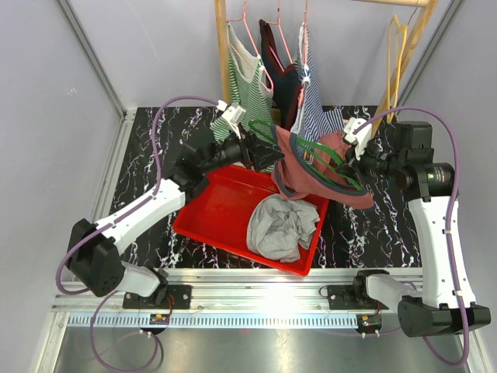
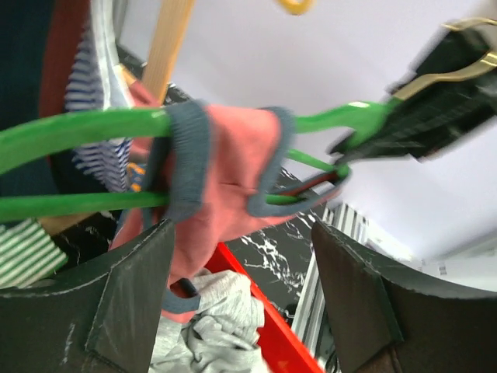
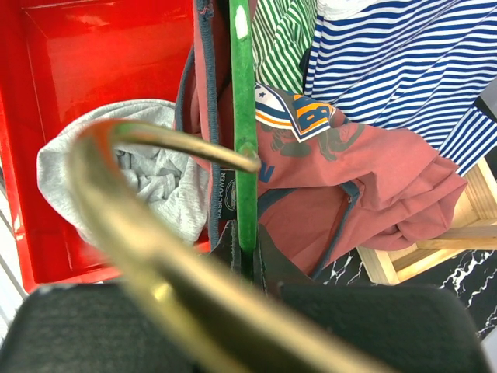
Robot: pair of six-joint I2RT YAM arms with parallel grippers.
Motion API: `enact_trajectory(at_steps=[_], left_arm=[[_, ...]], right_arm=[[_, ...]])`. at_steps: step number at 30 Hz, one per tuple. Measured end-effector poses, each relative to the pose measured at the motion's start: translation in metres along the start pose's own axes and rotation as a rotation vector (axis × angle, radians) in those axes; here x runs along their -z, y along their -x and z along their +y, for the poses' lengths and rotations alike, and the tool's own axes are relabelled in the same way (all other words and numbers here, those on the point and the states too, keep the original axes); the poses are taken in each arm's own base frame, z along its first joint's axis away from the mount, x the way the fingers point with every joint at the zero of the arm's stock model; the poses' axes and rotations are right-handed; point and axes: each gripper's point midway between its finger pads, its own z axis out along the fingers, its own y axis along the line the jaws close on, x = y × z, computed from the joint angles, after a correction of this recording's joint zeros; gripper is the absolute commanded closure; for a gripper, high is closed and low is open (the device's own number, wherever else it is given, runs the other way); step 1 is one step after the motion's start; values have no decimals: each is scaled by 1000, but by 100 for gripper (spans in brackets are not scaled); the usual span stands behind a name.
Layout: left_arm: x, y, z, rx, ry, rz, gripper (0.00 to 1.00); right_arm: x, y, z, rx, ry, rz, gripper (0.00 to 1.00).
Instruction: Remove the tank top from the hanger
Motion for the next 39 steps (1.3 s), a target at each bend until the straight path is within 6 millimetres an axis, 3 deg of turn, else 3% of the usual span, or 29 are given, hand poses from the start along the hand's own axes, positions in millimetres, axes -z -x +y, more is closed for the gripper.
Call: enact_trajectory(at_steps=[8,11,14,15,19,26,30,33,39], left_arm=[[-22,12,13,56,71,-46,34],[-31,16,14,57,75,-56,44],[-36,16,17,62,86,-58,63],[-36,15,18,68,91,-57,80],[-38,15,22,74,109,-54,100],[-34,20,28,61,134,-53,100],[-16,28,44,92,170,-71,100],[6,38,70,133,225,-103,100],[27,34,97,225,269,-109,100]], right_arm=[[-1,0,0,-24,0,-2,100],[-1,0,0,-27,0,-1,100],[-1,0,0,-27,0,-2,100],[-1,1,0,-26,0,-2,100],[-1,0,-1,-26,-7,0,100],[2,-7,-17,-12,-89,46,100],[3,-12,-20,22,-112,69,100],[3,-15,-20,51,-114,76,100],[1,-20,-16,117,-90,81,100]])
